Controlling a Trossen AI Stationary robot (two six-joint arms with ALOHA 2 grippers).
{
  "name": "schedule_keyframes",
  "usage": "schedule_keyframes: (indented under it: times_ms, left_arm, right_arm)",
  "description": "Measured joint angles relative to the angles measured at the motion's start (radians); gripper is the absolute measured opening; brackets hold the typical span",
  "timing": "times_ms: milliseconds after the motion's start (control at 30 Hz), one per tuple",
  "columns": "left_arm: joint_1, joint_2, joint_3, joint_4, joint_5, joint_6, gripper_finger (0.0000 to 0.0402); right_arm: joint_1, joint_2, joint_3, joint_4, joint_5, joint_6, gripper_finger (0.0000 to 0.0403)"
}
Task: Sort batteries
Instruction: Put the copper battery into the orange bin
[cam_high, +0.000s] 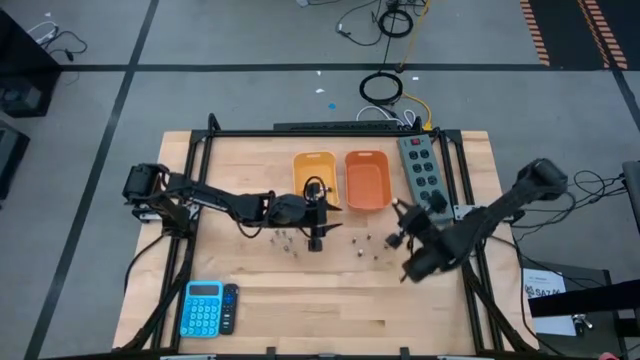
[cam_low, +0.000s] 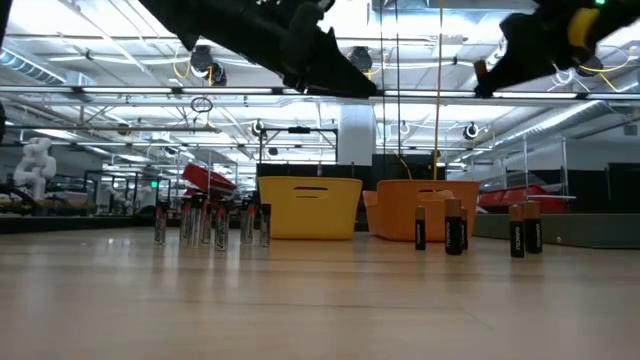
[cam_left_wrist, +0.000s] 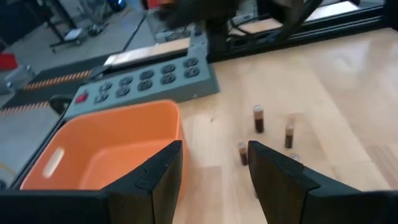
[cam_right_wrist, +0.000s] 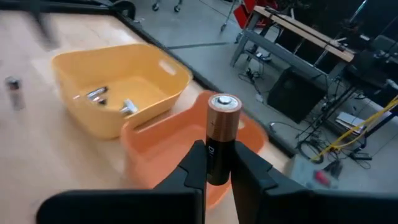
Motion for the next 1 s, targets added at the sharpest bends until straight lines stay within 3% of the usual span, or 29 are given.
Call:
schedule_keyframes:
  times_ms: [233, 400, 667, 900, 1000]
  left_arm:
    - [-0.011, 0.0, 0.0, 0.043, 0.0, 0.01, 0.0191]
    - [-0.011, 0.0, -0.003, 0.049, -0.001, 0.015, 0.0191]
    - [-0.011, 0.0, -0.043, 0.098, -0.029, 0.014, 0.0191]
    - [-0.011, 0.0, -0.062, 0.097, -0.038, 0.013, 0.0191]
    - [-0.013, 0.0, -0.079, 0.096, -0.039, 0.007, 0.0191]
  right_arm:
    - [-0.215, -0.18, -0.019, 0.351, -0.186, -0.596, 0.0029]
    - [-0.383, -0.203, -0.027, 0.517, -0.355, -0.851, 0.0028]
    - [-0.611, -0.121, -0.029, 0.637, -0.65, -1.048, 0.0028]
    - [-0.792, 0.0, -0.029, 0.637, -1.033, -1.099, 0.0028]
    - [-0.838, 0.062, -0.029, 0.636, -1.12, -1.108, 0.0035]
